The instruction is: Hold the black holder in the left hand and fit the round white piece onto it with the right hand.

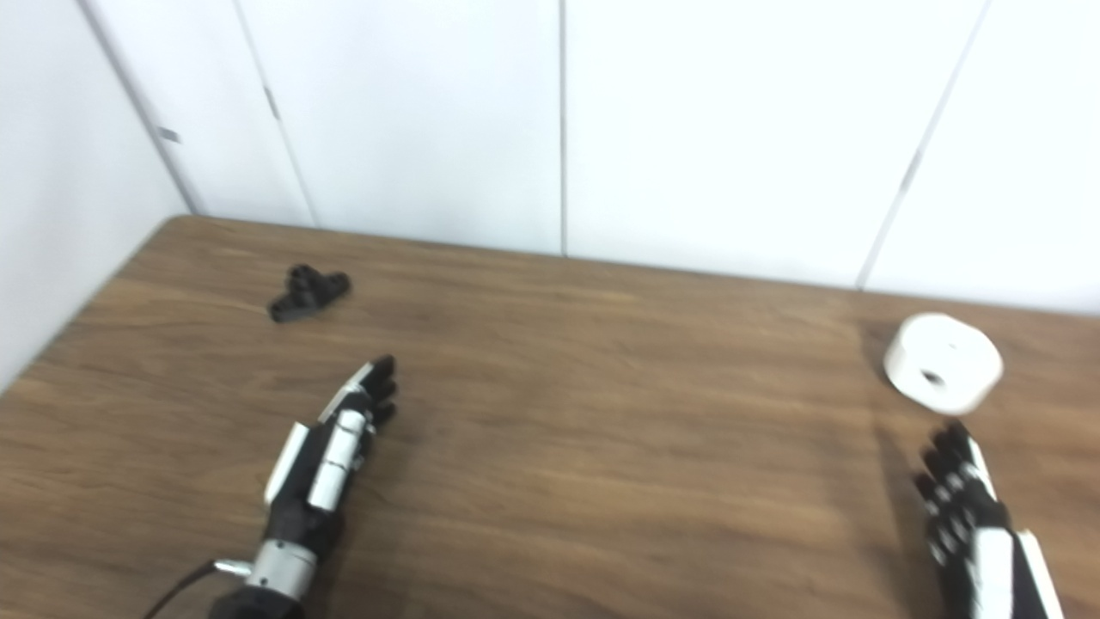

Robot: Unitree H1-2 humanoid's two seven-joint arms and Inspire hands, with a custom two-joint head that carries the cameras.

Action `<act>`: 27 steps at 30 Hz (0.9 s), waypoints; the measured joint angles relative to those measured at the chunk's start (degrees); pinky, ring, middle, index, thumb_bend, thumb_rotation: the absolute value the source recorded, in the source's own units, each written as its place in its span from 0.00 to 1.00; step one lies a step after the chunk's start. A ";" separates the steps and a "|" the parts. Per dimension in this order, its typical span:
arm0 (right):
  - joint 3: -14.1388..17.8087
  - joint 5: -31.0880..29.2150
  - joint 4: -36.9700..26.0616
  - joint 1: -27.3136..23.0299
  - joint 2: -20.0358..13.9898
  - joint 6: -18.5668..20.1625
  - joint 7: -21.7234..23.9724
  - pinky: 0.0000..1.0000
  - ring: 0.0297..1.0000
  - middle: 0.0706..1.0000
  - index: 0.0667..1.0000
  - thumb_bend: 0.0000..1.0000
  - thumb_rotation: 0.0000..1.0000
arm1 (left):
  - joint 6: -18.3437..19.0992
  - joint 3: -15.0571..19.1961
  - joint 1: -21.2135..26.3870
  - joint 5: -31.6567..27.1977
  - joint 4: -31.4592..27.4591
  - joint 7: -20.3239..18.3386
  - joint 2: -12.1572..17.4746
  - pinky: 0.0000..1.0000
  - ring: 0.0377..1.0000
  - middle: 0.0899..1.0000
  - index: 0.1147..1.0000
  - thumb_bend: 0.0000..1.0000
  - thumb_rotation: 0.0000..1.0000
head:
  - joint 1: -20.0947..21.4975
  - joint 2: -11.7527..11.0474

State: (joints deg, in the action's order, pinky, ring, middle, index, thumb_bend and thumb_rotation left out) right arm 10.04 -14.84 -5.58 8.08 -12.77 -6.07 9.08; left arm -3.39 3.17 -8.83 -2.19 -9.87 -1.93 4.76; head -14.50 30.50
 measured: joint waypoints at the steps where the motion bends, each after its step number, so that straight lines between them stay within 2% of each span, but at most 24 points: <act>1: 0.08 -0.23 0.06 0.00 -0.01 0.05 0.02 1.00 1.00 1.00 1.00 0.63 1.00 | -0.18 -0.07 0.07 0.16 0.11 0.09 -0.05 0.93 0.95 0.94 0.90 0.49 0.87 | -0.52 -0.35; 6: 0.20 -0.60 0.58 -0.21 -0.37 0.01 0.58 1.00 1.00 1.00 1.00 0.60 1.00 | -1.07 -0.45 0.52 1.26 0.74 0.22 -0.71 0.91 0.95 0.93 0.89 0.48 0.85 | -2.81 -1.76; 12: 0.60 -0.67 2.34 -1.15 -1.71 -1.20 1.90 1.00 1.00 1.00 1.00 0.66 1.00 | -1.70 -0.83 1.23 2.30 1.12 1.09 -2.36 0.93 0.96 0.94 0.90 0.47 0.86 | -4.48 -2.72; 19: 0.94 0.64 2.62 -1.21 -1.78 -2.21 1.68 1.00 1.00 0.98 1.00 0.65 1.00 | -1.72 -0.99 1.20 2.72 1.14 1.29 -2.56 0.92 0.98 0.97 0.94 0.49 0.83 | -3.69 -2.64; 23: 0.99 0.78 2.57 -1.16 -1.78 -2.43 1.69 1.00 1.00 0.98 1.00 0.66 1.00 | -0.81 -1.01 0.50 4.25 0.21 2.26 -3.10 0.89 0.96 0.97 0.94 0.48 0.68 | -3.08 -2.29; 27: 1.10 0.73 2.23 -0.99 -1.78 -2.23 1.62 1.00 1.00 0.98 1.00 0.65 1.00 | 4.26 -1.28 -0.19 11.21 -3.91 3.85 -3.13 0.87 0.92 0.94 0.93 0.55 0.46 | -2.55 -1.93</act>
State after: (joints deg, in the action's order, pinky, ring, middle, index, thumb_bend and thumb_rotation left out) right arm 11.15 -14.11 -3.34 7.09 -14.55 -8.30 10.70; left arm 0.87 1.89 -9.02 9.02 -13.77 1.92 1.63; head -17.05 28.56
